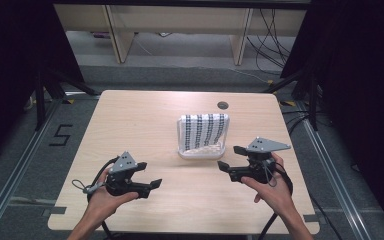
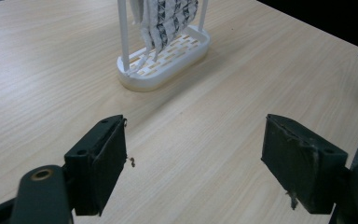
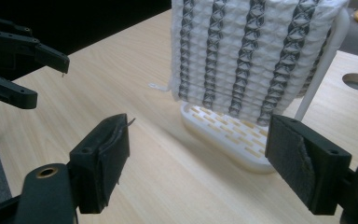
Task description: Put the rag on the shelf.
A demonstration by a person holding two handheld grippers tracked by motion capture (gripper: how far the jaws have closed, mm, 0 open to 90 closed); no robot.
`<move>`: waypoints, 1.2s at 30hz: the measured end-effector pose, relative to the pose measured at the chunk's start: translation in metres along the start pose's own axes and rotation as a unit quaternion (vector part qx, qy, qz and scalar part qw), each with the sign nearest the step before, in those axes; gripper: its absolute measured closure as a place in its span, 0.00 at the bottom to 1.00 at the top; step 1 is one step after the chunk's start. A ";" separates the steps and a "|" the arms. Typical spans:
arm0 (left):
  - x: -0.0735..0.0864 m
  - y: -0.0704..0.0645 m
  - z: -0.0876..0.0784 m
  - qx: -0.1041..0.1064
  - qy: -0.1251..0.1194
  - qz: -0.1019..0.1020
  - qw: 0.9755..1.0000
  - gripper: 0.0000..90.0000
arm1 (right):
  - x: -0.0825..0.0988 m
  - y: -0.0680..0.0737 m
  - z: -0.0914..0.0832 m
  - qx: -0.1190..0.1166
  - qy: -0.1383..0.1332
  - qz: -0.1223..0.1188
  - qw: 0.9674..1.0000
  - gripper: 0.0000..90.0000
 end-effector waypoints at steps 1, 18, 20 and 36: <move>0.000 0.000 0.000 0.000 0.000 0.000 1.000 0.24 | 0.000 0.000 0.000 0.000 0.000 0.000 1.000 0.25; 0.017 -0.010 0.007 0.009 -0.002 0.005 1.000 0.22 | 0.022 0.005 0.011 -0.003 0.000 -0.005 1.000 0.19; 0.018 -0.010 0.006 0.010 -0.002 0.005 1.000 0.22 | 0.023 0.007 0.012 -0.010 -0.005 0.001 1.000 0.19; 0.038 -0.015 0.008 0.013 0.012 0.011 1.000 0.22 | 0.048 0.018 0.017 -0.021 0.012 0.004 1.000 0.20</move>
Point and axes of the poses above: each handheld gripper's, and its own axes: z roughly forward along the jaws, x roughly out of its underside, y roughly to its left, the point moved 5 cm from there along z, roughly forward along the jaws, and after that the axes turned 13 degrees about y, right-handed, at the moved point
